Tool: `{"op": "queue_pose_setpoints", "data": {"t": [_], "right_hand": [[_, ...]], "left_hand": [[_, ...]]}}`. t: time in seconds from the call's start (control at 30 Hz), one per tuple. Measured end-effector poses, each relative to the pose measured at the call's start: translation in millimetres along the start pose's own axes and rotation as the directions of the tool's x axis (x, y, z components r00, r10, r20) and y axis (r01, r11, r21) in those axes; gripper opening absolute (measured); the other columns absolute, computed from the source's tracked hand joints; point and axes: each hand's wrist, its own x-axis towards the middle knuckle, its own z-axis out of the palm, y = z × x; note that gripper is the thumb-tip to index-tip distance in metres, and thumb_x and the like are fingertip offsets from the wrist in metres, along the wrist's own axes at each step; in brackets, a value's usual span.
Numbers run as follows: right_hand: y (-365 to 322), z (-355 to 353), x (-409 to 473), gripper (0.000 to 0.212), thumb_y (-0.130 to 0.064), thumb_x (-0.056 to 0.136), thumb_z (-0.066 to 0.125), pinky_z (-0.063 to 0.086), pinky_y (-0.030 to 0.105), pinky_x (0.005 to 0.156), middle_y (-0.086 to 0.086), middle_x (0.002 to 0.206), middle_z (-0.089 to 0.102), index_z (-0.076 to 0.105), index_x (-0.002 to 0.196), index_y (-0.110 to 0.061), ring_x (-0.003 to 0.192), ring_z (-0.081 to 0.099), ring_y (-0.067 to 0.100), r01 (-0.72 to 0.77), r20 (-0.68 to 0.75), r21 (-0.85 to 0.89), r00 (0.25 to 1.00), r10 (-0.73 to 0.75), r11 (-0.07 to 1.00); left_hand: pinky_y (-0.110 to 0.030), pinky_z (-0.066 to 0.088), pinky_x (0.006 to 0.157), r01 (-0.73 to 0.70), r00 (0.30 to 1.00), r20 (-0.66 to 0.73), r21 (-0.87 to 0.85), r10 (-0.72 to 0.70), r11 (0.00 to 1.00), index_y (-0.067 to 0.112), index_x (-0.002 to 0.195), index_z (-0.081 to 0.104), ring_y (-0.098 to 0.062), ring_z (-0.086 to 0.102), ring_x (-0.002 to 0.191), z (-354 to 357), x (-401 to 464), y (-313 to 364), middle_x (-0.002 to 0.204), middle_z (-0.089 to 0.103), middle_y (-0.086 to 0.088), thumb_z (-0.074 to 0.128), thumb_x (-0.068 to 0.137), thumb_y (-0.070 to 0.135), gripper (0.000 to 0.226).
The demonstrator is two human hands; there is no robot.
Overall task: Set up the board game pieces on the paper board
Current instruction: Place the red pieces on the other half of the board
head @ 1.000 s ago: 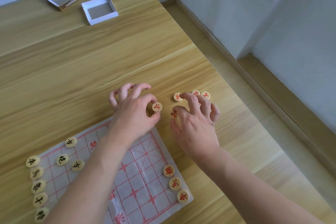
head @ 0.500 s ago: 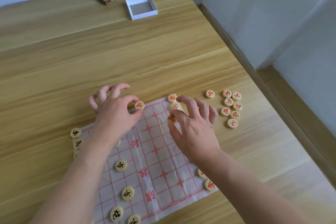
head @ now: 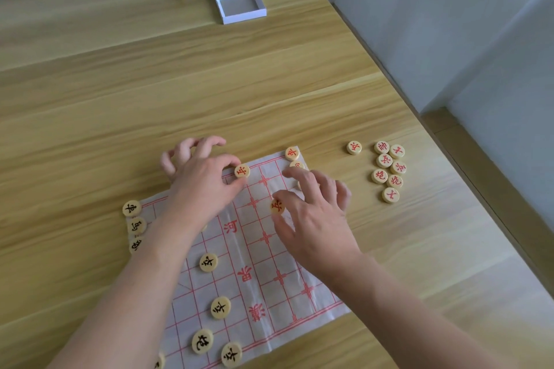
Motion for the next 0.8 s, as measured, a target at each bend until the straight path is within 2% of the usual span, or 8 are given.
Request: {"op": "queue_pose_setpoints", "data": {"t": [0.13,0.3,0.47,0.8], "right_hand": [[1,-1,-11,0.018,-0.036,0.086,0.055,0.020,0.043,0.099,-0.006,0.132,0.045,0.067,0.098,-0.028,0.121,0.038,0.022,0.046,0.016,-0.027,0.999,-0.045,0.999],[1,-8,-34,0.016,-0.032,0.084,0.060,0.024,0.042,0.099,-0.005,0.130,0.049,0.068,0.098,-0.028,0.120,0.041,0.022,0.121,0.005,-0.016,0.993,-0.121,0.992],[6,-17,-67,0.016,-0.036,0.085,0.057,0.026,0.039,0.097,-0.008,0.131,0.047,0.065,0.098,-0.030,0.119,0.042,0.020,0.191,0.077,0.015,0.978,-0.191,0.982],[5,-20,-115,0.012,-0.040,0.089,0.056,0.021,0.041,0.107,-0.010,0.132,0.044,0.063,0.096,-0.034,0.121,0.040,0.018,0.276,0.198,0.041,0.940,-0.279,0.960]], "left_hand": [[-0.045,0.010,0.102,-0.002,1.000,-0.003,0.003,0.002,1.000,0.040,0.093,0.070,-0.025,0.027,0.127,-1,-5,-1,0.133,0.047,0.016,0.072,0.072,0.056,0.026],[-0.046,0.009,0.104,0.022,1.000,-0.021,-0.004,-0.022,1.000,0.039,0.104,0.068,-0.025,0.025,0.129,-7,-14,3,0.137,0.043,0.013,0.072,0.074,0.046,0.031],[-0.052,0.015,0.104,0.039,0.996,-0.080,-0.036,-0.042,0.999,0.037,0.103,0.067,-0.026,0.026,0.129,-14,-30,15,0.136,0.043,0.011,0.067,0.077,0.038,0.025],[-0.050,0.015,0.103,0.012,0.992,-0.124,-0.064,-0.020,0.998,0.034,0.101,0.066,-0.025,0.024,0.129,-17,-58,33,0.144,0.033,0.002,0.067,0.077,0.035,0.025]]}}
